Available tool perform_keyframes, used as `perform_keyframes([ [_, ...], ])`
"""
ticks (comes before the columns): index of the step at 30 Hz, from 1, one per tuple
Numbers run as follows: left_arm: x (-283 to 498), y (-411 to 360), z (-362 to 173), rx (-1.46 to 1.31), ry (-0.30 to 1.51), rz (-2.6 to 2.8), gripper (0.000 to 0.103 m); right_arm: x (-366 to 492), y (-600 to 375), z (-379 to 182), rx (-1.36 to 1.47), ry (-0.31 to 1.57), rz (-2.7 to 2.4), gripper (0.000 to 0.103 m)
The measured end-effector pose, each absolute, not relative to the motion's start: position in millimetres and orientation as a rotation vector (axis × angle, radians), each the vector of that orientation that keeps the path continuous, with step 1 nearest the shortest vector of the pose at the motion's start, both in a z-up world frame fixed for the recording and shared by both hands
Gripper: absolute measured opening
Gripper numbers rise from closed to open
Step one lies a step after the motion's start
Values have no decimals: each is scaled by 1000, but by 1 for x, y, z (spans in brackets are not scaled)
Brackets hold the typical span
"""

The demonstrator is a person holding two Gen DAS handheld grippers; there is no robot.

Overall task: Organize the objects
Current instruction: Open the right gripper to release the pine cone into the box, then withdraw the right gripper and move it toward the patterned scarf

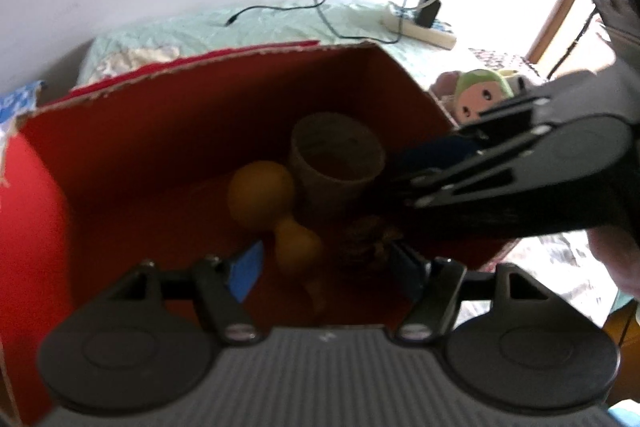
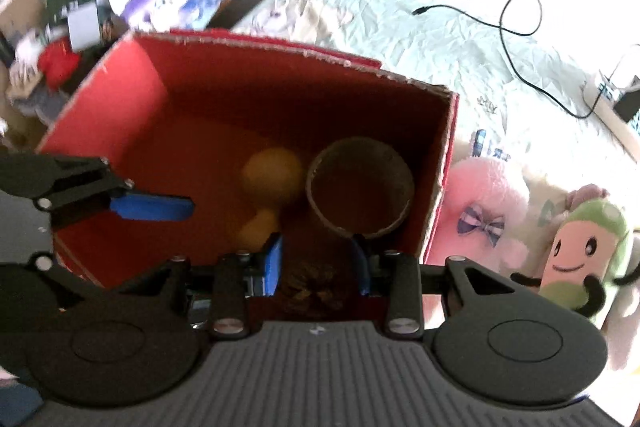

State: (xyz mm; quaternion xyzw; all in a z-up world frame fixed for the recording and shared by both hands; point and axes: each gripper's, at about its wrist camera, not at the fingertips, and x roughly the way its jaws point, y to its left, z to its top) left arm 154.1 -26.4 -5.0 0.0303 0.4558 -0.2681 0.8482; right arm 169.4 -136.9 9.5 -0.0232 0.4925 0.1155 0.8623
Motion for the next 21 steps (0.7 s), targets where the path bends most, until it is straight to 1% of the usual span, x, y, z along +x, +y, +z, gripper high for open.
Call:
perform_keyframes([
  [4, 145, -28, 4, 110, 927, -501, 72, 158, -146, 13, 48, 993, 229, 39],
  [8, 135, -34, 13, 167, 901, -449, 77, 150, -152, 14, 90, 965, 213, 39],
  [12, 125, -37, 19, 207, 896, -395, 77, 145, -155, 16, 123, 946, 195, 39],
  [16, 115, -35, 25, 190, 890, -350, 77, 136, -160, 19, 157, 922, 198, 39],
  [18, 112, -33, 28, 176, 895, -323, 79, 132, -161, 20, 171, 912, 207, 39],
  [21, 102, -31, 35, 180, 878, -279, 84, 122, -161, 23, 173, 895, 219, 39],
])
